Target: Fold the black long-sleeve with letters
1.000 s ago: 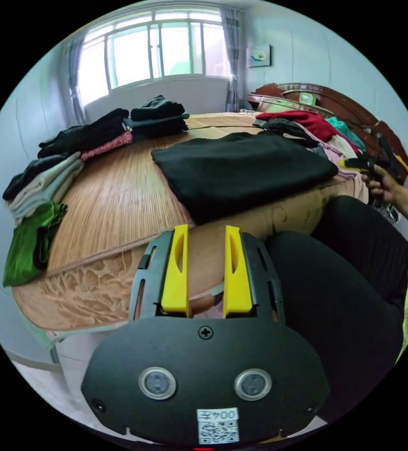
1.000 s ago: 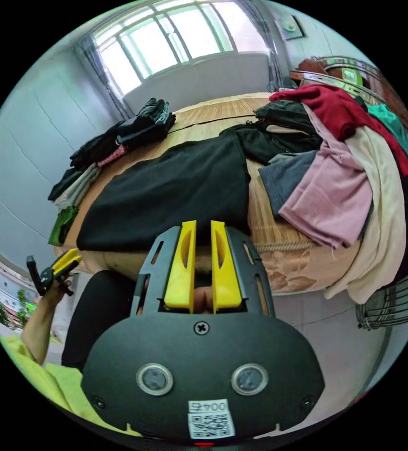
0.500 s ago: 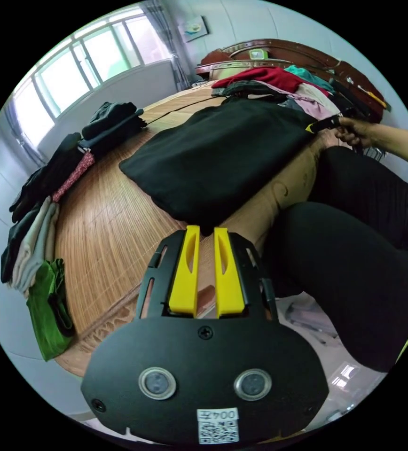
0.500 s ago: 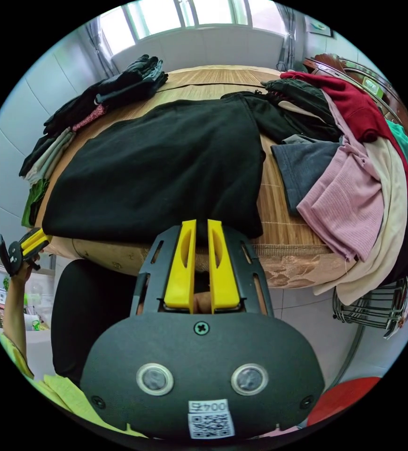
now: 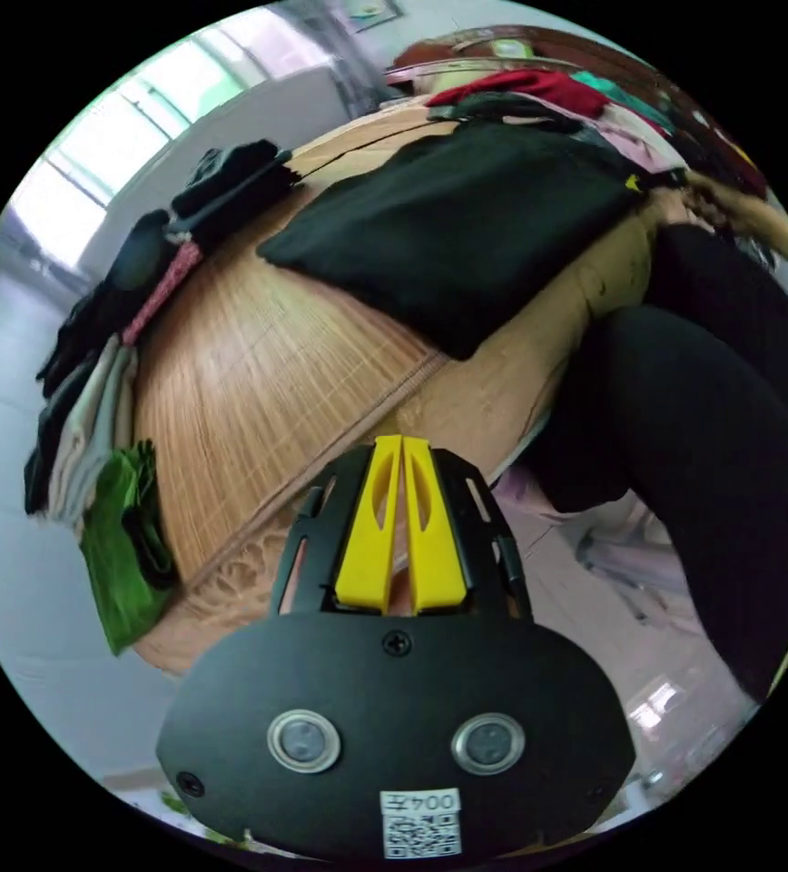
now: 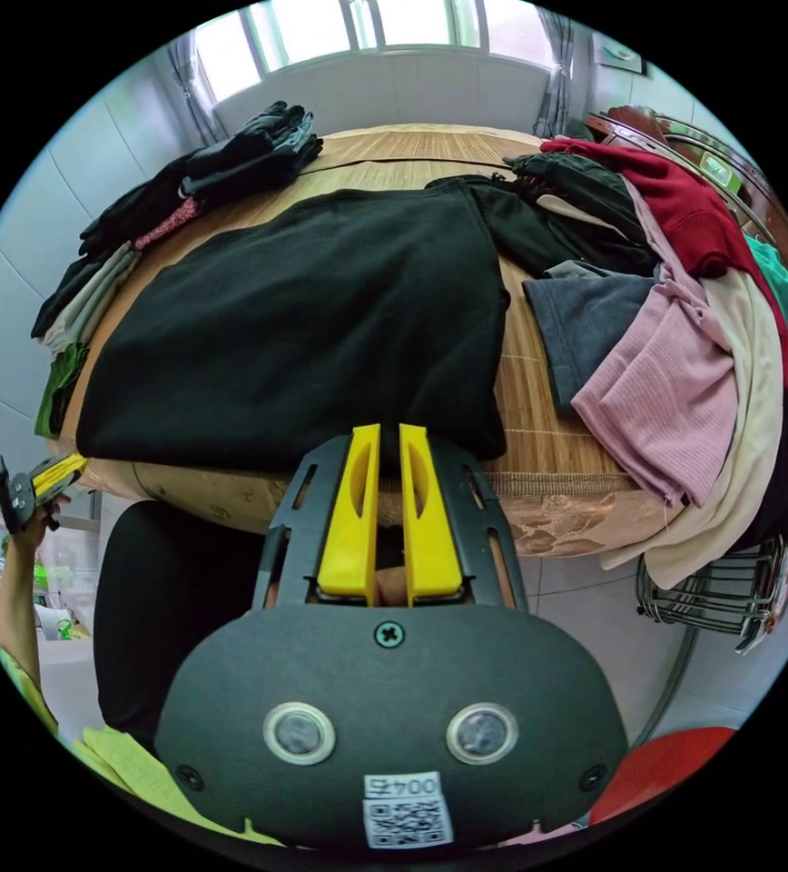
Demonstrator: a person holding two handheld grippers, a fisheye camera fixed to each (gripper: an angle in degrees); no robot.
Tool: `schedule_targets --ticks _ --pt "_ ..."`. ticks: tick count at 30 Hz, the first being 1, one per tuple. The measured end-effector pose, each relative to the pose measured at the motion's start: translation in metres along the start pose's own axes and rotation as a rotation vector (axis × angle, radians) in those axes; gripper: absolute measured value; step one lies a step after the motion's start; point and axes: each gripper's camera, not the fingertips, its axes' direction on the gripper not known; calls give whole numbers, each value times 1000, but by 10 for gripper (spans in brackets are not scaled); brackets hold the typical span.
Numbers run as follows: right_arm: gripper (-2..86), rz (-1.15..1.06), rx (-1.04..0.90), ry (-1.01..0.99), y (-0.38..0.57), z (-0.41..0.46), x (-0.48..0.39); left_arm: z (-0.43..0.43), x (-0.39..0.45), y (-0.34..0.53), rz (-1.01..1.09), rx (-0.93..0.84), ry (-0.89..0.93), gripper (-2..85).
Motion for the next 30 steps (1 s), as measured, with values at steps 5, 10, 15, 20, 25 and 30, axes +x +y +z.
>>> schedule_targets --ticks 5,10,15,20,25,30 --pt "27 10 3 -14 9 -6 10 -68 13 -31 -122 375 118 2" --pt "31 22 -1 -62 19 -13 27 20 35 -64 -64 115 75 1" --pt "46 40 36 -187 36 -28 54 -3 4 -64 -270 156 150 1" --pt "65 23 381 -391 109 -86 115 -41 48 -108 -107 301 103 2" --pt "100 -160 302 -186 152 -87 140 26 46 -143 -134 124 101 1" --pt "101 -296 315 -148 143 -92 141 55 25 -135 -249 105 173 0"
